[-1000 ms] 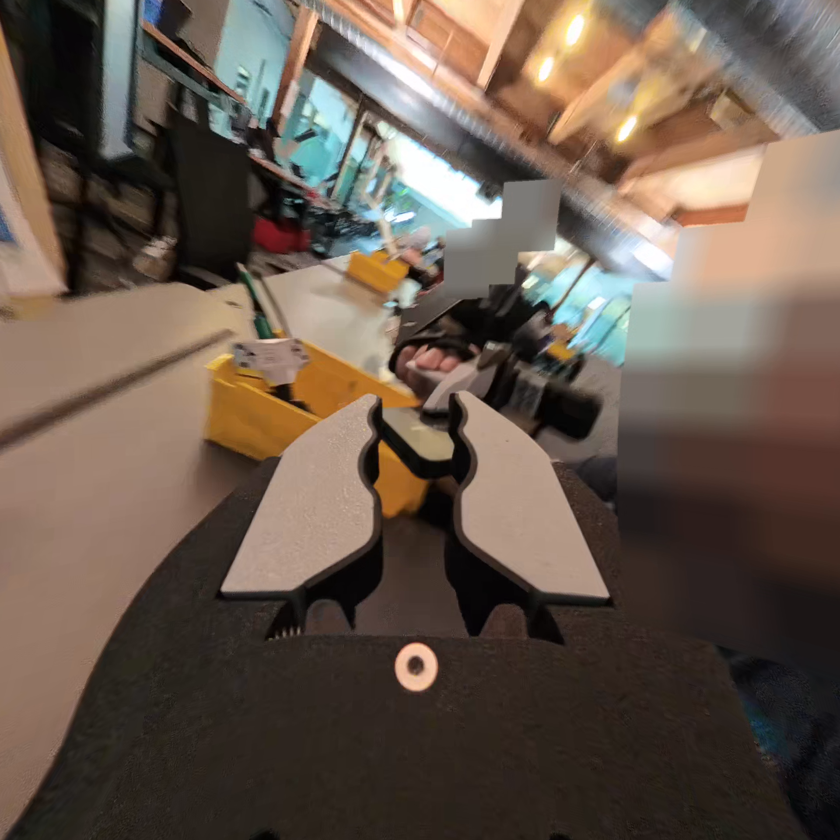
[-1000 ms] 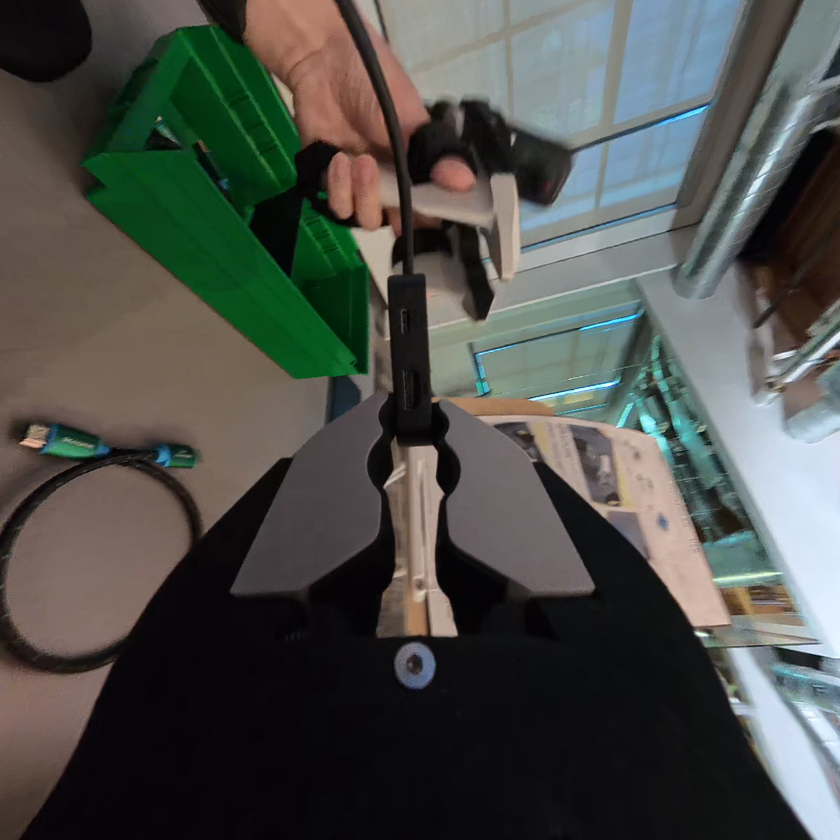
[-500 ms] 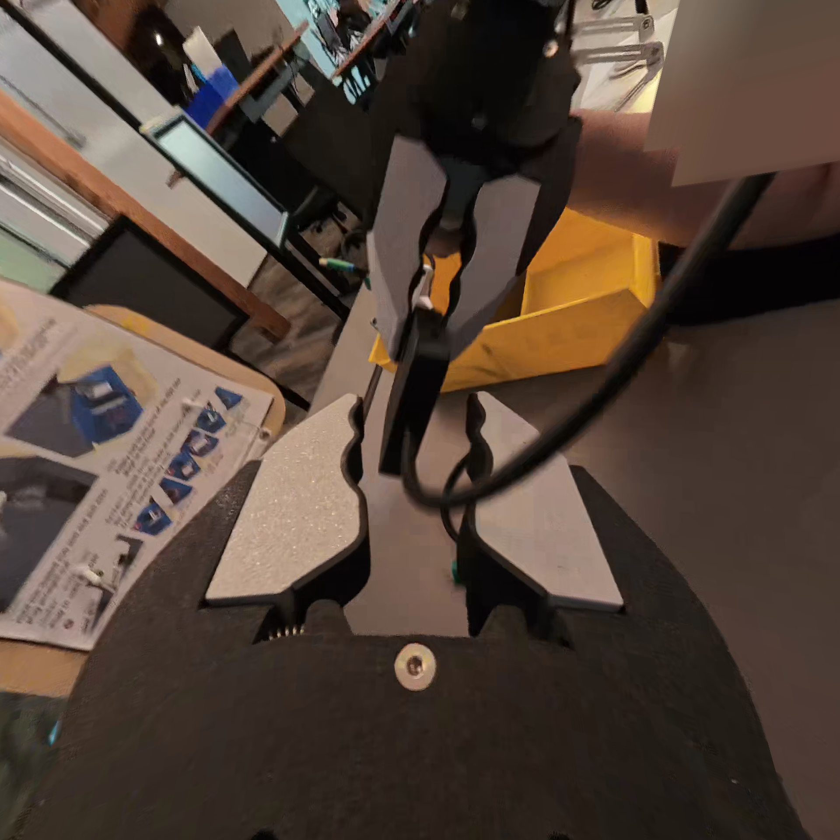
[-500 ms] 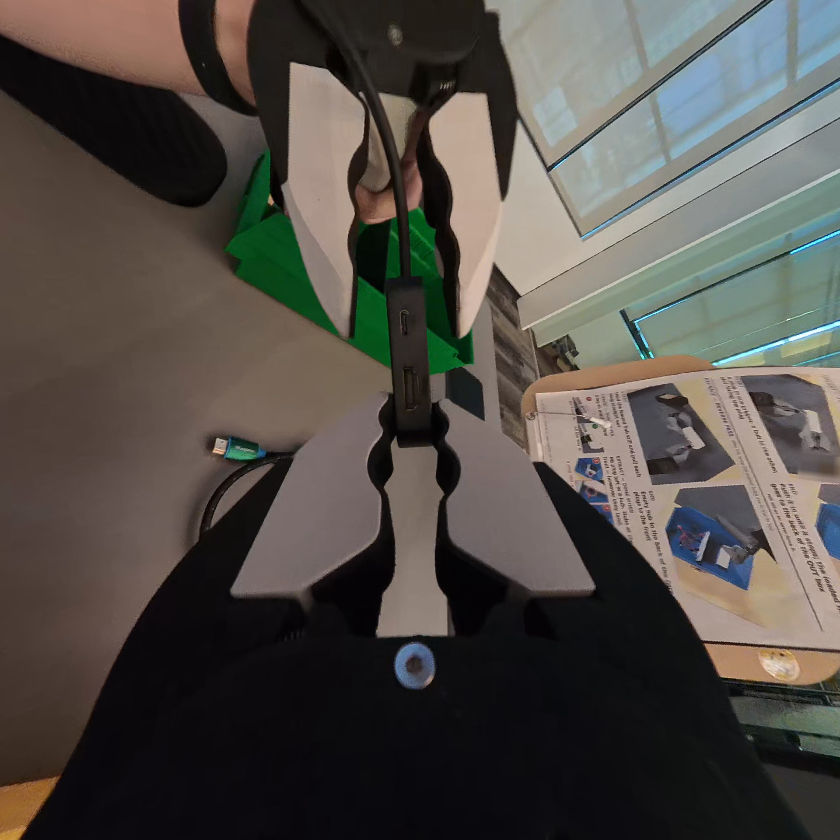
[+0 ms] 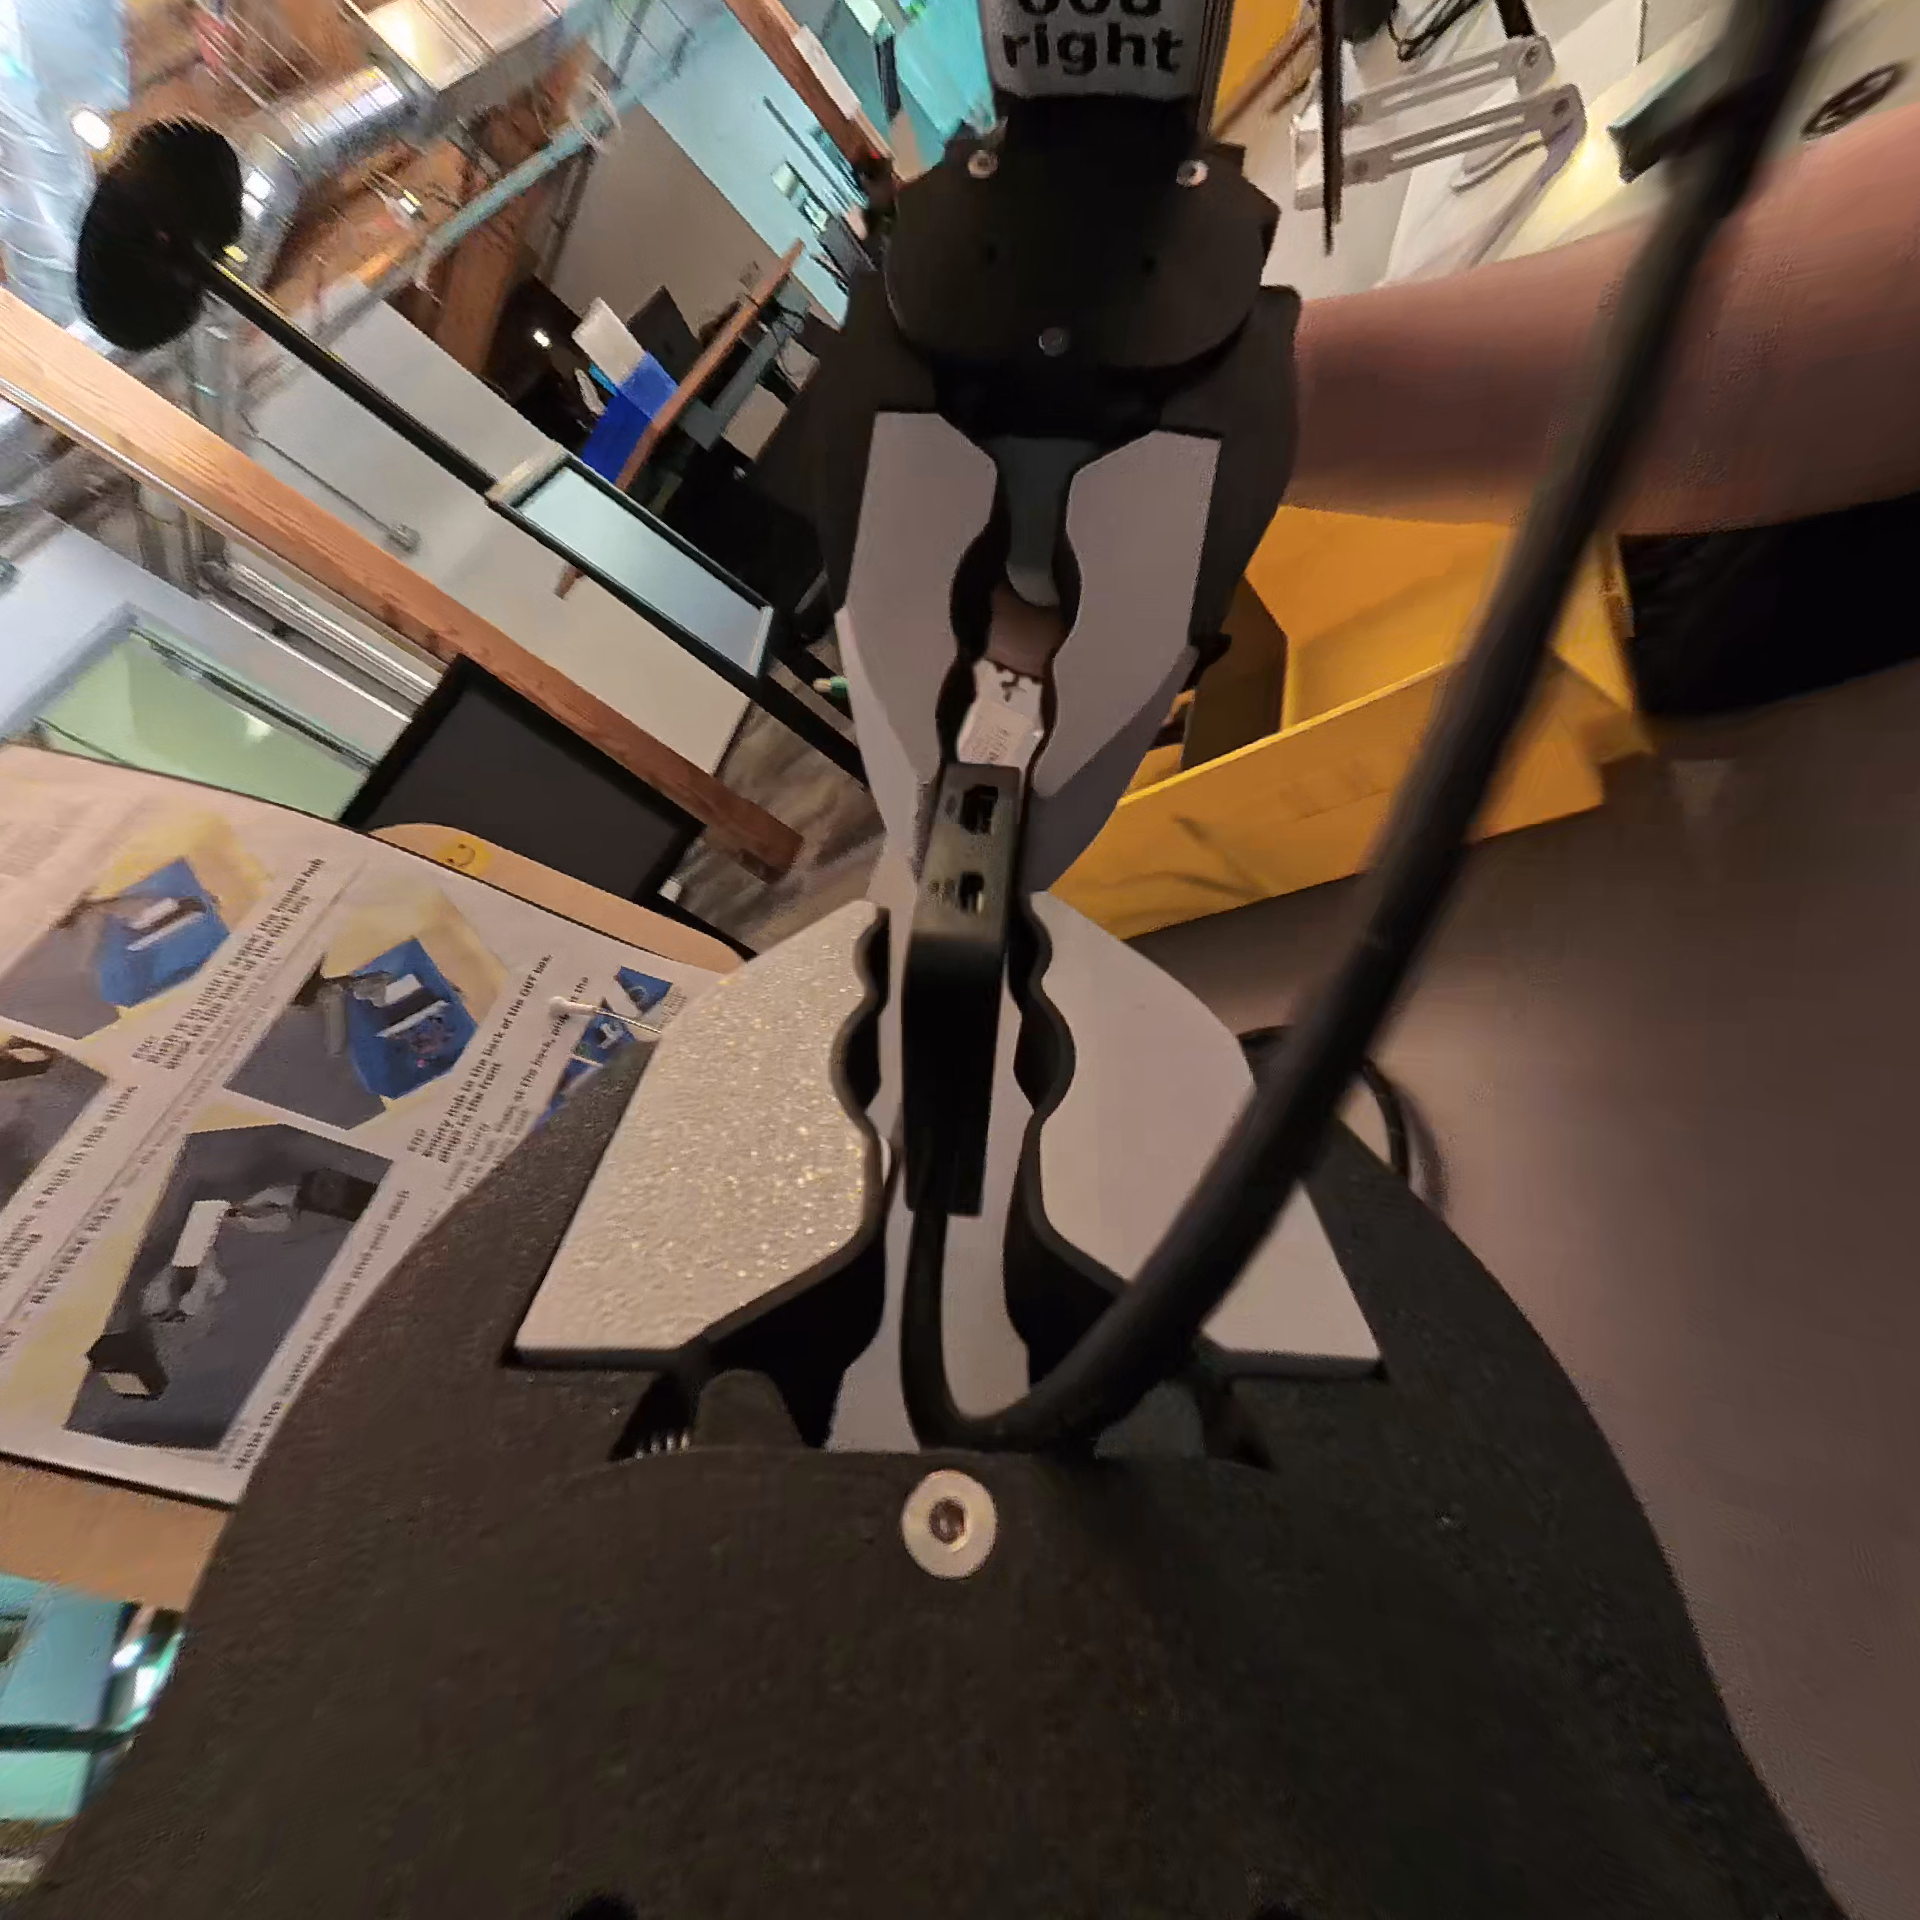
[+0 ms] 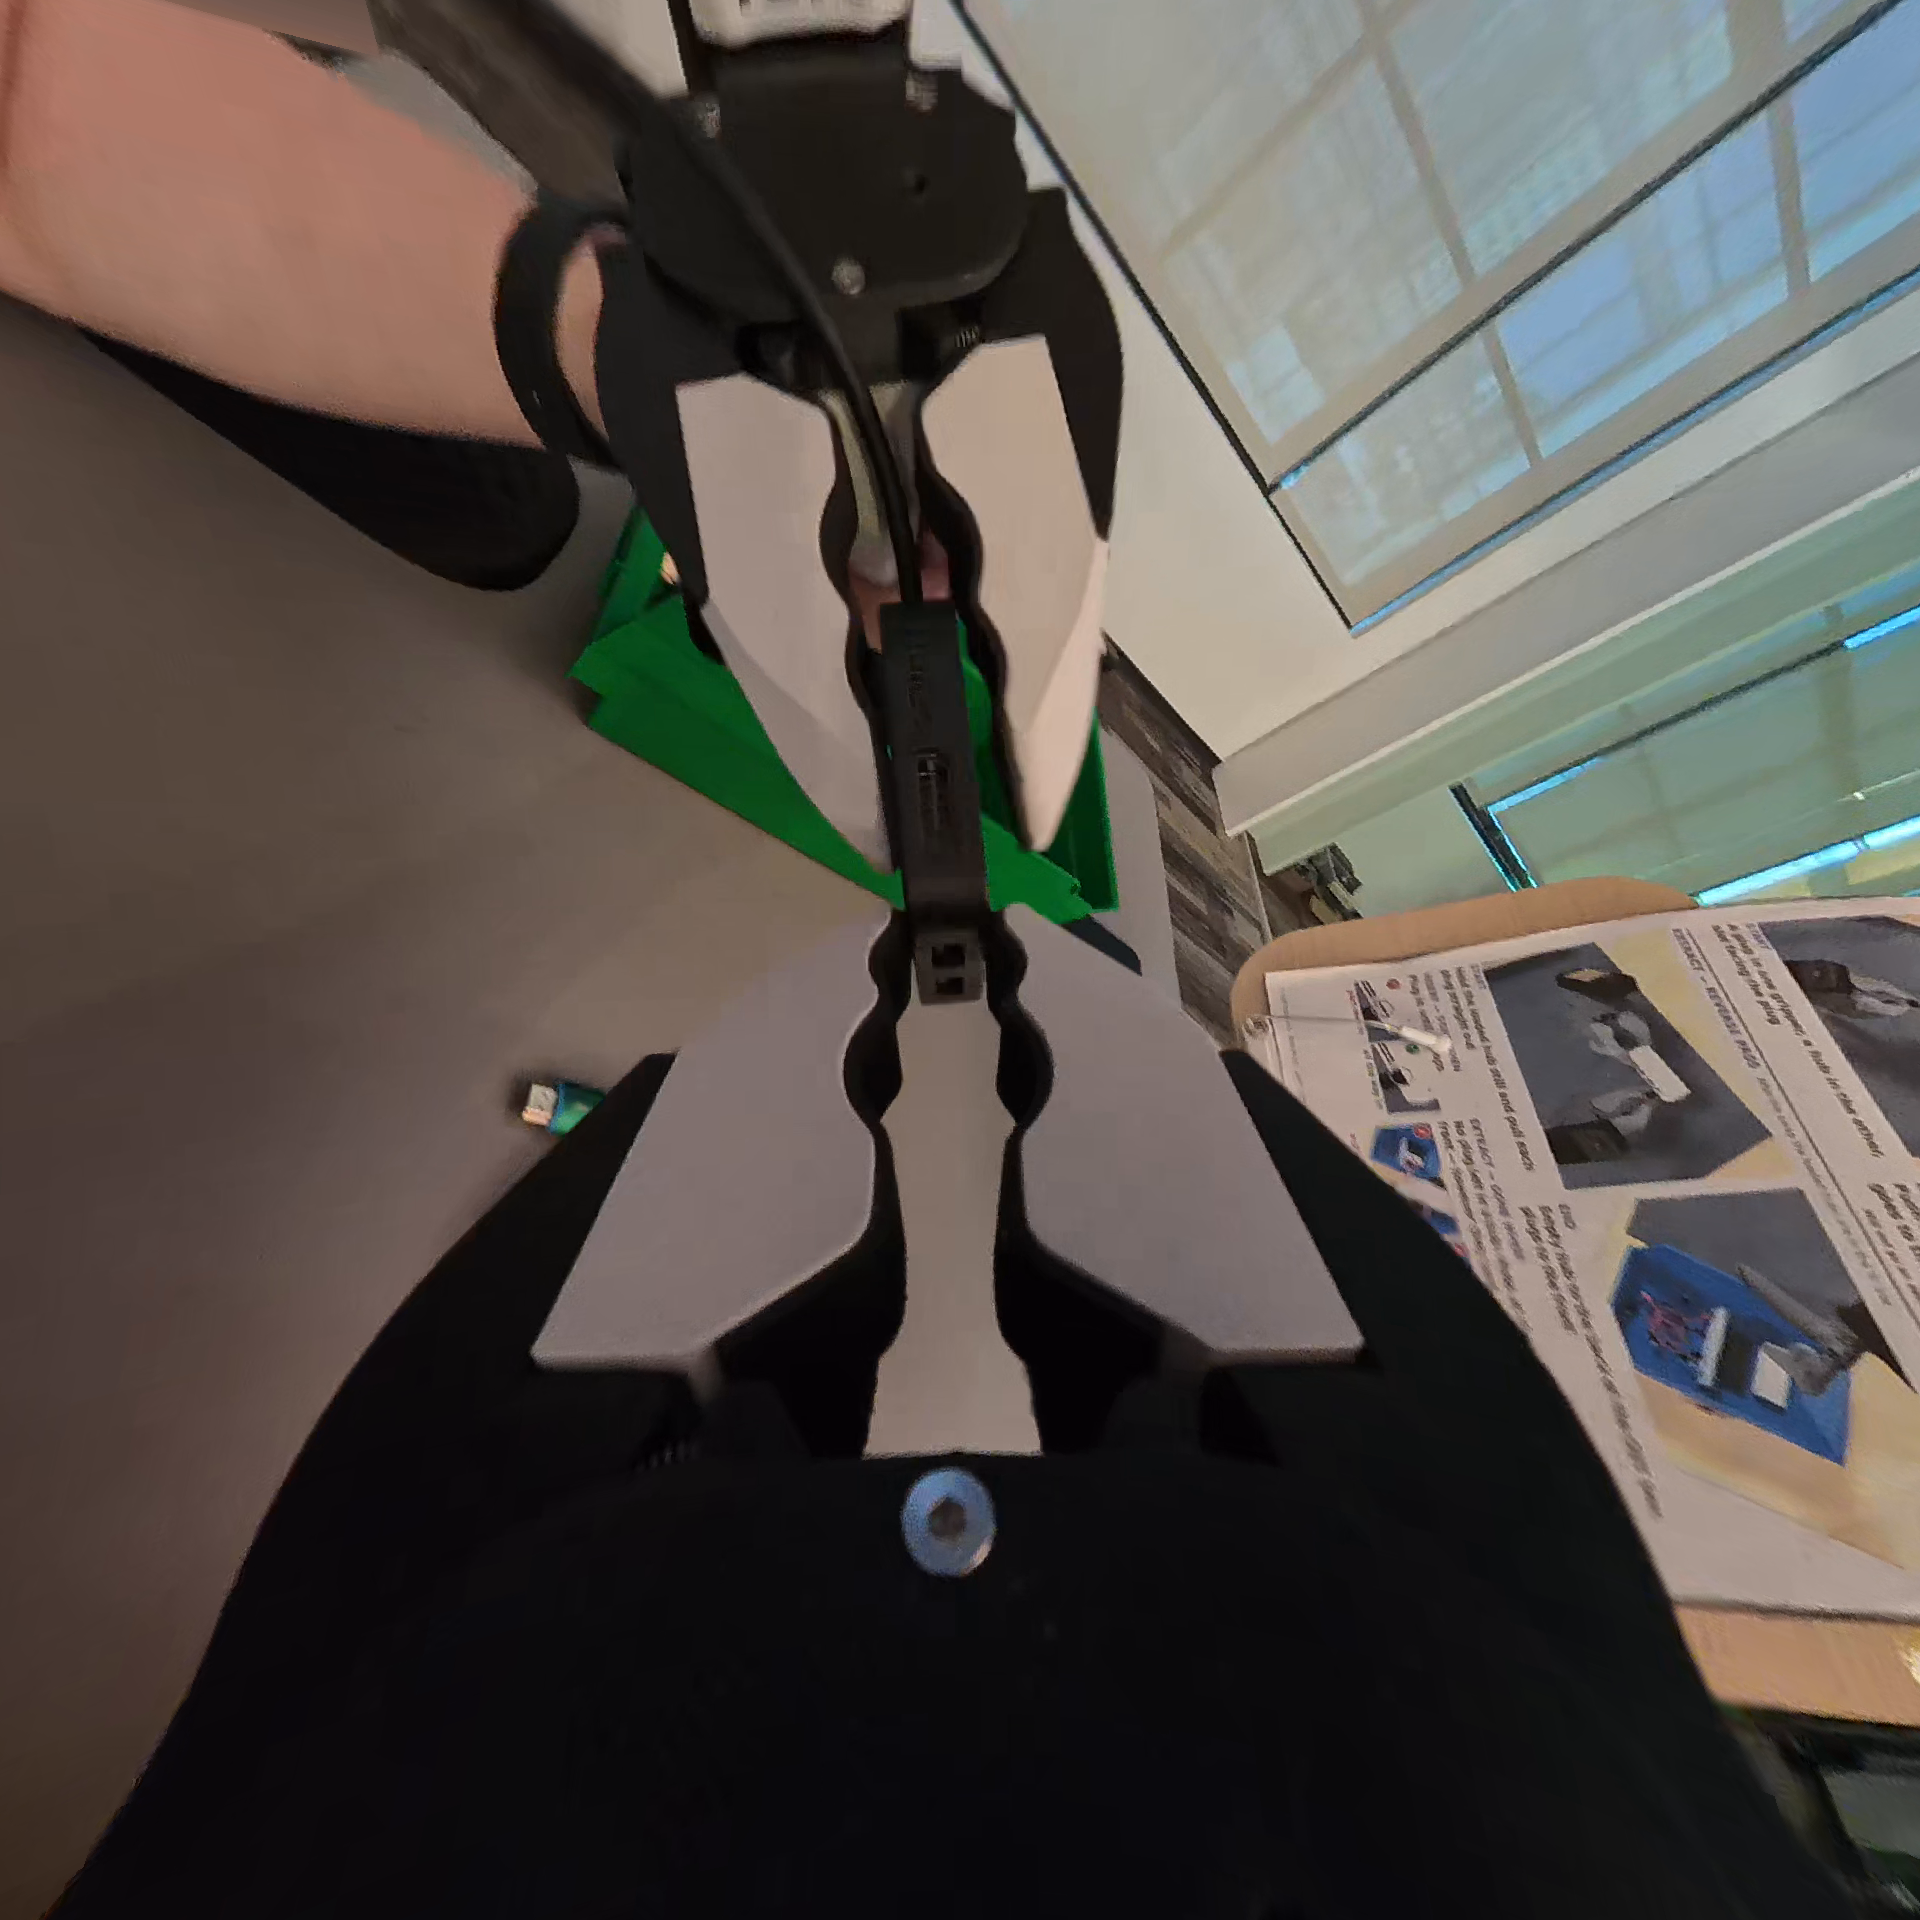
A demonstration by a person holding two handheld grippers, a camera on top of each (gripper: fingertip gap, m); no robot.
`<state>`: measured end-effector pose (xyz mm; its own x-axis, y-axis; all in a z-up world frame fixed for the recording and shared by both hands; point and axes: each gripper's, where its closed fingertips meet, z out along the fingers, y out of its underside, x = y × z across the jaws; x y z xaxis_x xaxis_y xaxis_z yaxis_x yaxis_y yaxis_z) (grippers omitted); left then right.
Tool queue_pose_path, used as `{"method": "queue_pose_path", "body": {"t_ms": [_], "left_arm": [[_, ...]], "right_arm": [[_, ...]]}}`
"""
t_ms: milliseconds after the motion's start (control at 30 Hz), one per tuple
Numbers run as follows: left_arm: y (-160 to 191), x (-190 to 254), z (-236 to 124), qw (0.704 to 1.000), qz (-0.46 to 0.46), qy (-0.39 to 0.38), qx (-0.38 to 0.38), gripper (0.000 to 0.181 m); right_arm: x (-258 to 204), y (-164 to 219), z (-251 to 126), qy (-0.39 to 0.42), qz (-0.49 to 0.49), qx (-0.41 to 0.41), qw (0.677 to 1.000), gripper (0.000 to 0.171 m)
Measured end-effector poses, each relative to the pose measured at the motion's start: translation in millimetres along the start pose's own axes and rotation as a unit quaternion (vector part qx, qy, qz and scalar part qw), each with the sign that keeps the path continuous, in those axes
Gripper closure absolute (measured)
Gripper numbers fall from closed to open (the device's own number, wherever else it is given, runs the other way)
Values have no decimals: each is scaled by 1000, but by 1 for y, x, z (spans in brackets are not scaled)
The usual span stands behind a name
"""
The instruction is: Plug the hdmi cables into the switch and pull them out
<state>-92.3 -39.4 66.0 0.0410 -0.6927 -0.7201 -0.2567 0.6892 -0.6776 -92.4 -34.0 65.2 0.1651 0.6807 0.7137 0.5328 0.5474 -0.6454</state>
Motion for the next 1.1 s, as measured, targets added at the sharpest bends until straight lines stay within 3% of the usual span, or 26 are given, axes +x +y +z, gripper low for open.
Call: {"method": "queue_pose_path", "body": {"t_ms": [200, 267, 333, 433, 533, 633, 800, 867, 1100], "left_arm": [[16, -7, -5, 999, 6, 0, -34, 167], [20, -21, -14, 999, -2, -22, -40, 167], [17, -35, -26, 998, -35, -39, -29, 168], [17, -53, -41, 995, -54, -70, -36, 168], [19, -62, -50, 993, -53, -91, -58, 167], [14, -62, -54, 993, -57, -88, -51, 167], [4, -64, -61, 993, -56, -93, -44, 167], [1, -64, -64, 993, -55, -94, -44, 167], [1, -69, -69, 992, -57, -103, -42, 167]], "right_arm": [[10, 7, 11, 29, 59, 14, 998, 150], [27, 25, 3, 65, 80, -31, 994, 146], [60, 60, -22, 150, 125, -122, 973, 144], [75, 130, -71, 220, 317, -262, 885, 139], [24, 164, -78, 132, 554, -327, 754, 124], [-13, 194, -95, 129, 529, -472, 693, 123], [-55, 210, -93, 74, 500, -581, 638, 143], [-53, 212, -95, 85, 501, -583, 634, 155], [-41, 230, -107, 96, 523, -559, 636, 156]]}}
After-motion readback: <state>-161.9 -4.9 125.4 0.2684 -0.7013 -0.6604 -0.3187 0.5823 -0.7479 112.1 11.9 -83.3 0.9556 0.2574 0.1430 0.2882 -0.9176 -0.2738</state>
